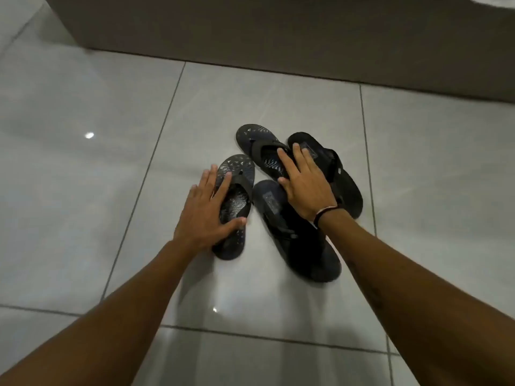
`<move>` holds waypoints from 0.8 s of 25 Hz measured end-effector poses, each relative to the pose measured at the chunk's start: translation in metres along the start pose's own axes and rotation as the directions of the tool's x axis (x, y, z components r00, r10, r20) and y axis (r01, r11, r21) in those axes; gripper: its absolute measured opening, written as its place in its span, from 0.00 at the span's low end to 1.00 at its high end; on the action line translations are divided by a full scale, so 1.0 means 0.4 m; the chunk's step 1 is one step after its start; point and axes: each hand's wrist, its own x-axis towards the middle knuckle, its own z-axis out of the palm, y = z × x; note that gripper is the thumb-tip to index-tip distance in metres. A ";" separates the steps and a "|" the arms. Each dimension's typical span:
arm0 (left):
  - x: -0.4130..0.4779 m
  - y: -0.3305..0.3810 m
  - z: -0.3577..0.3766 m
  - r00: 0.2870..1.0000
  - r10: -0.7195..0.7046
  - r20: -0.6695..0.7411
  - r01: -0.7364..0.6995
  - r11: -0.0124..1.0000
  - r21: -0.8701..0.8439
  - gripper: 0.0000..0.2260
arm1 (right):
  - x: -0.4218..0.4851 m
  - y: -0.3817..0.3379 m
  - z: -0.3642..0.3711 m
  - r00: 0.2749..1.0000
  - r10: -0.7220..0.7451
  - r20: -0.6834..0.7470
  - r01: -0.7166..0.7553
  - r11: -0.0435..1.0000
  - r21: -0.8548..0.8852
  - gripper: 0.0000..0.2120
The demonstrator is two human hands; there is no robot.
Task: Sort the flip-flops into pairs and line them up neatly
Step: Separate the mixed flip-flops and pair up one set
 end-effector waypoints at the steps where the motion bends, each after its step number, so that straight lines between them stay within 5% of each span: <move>1: 0.027 -0.019 0.020 0.997 0.068 -0.029 -0.067 0.998 0.012 0.49 | 0.034 0.013 0.027 1.000 -0.024 -0.001 0.024 1.000 -0.010 0.31; 8: 0.105 -0.085 0.037 0.993 0.084 0.087 -0.092 0.992 0.090 0.52 | 0.166 0.031 0.082 0.991 0.018 0.134 0.005 0.986 -0.168 0.25; 13: 0.089 -0.084 0.056 0.997 -0.074 -0.014 0.075 0.989 0.131 0.51 | 0.219 -0.055 0.079 0.988 0.050 0.146 -0.025 0.985 -0.170 0.27; 20: 0.022 -0.129 0.029 0.933 -0.294 -0.208 0.327 0.933 0.152 0.51 | 0.295 -0.210 0.132 0.955 -0.168 0.246 0.207 0.968 -0.143 0.30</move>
